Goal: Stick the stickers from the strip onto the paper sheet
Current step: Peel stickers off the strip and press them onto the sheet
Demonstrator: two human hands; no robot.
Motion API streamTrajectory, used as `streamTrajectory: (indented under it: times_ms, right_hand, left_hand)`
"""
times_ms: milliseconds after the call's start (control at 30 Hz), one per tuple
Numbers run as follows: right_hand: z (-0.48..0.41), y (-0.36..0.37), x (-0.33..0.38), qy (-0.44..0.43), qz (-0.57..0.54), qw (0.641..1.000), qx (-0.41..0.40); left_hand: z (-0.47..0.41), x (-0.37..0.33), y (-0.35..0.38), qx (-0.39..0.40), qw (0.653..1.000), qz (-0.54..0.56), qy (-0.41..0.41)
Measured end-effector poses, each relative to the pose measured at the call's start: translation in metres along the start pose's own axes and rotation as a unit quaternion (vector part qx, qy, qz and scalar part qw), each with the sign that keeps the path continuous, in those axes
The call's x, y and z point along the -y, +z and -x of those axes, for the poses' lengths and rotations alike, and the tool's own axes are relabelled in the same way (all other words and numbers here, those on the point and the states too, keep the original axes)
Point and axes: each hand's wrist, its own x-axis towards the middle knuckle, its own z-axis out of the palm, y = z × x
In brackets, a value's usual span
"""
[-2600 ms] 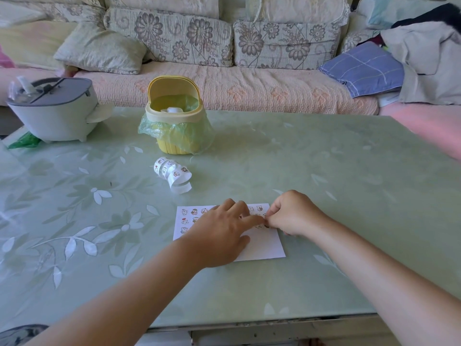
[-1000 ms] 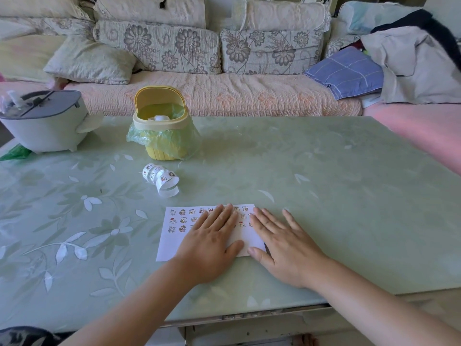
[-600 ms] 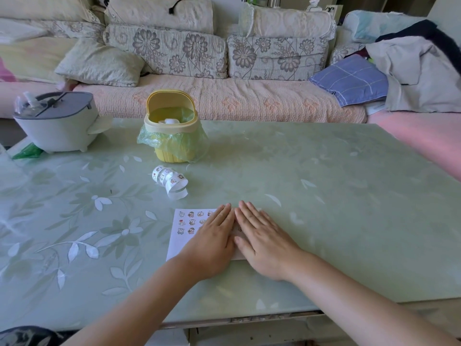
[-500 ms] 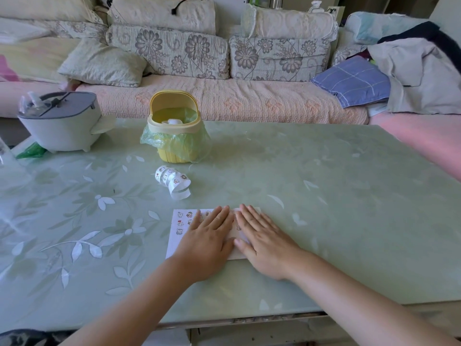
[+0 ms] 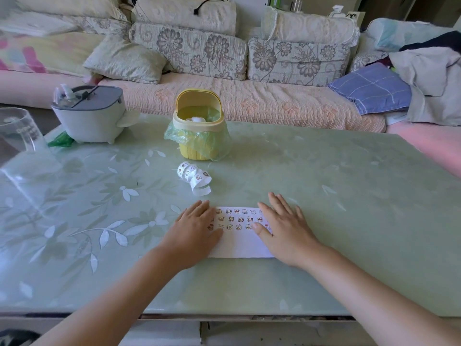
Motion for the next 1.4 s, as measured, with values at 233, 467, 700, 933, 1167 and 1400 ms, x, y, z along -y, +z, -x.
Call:
streamTrajectory:
  times_ms: [233,467,700,933,1167,1400]
  right_hand:
    - [-0.026,-0.016,0.051,-0.038,-0.133,0.988,-0.072]
    - [-0.065,-0.02,0.091,0.019,-0.342,0.937,-0.073]
    - [-0.092,-0.023,0.101,0.12,-0.447,0.886,-0.018]
    - [-0.1,-0.023,0.109,0.157,-0.509,0.846,0.007]
    - [-0.103,-0.019,0.103,0.207,-0.526,0.825,-0.013]
    - [-0.109,-0.021,0.101,0.175,-0.534,0.827,0.006]
  left_hand:
    - [-0.027,0.02,-0.034,-0.173,0.97,0.138,-0.096]
    - [-0.05,0.036,-0.038,-0.138,0.959,0.195,-0.151]
    - [-0.058,0.036,-0.027,-0.117,0.94,0.268,-0.177]
    - [-0.062,0.035,-0.026,-0.115,0.935,0.29,-0.167]
    - [-0.063,0.042,-0.027,-0.142,0.952,0.22,-0.157]
    - [-0.078,0.039,-0.034,-0.108,0.953,0.238,-0.156]
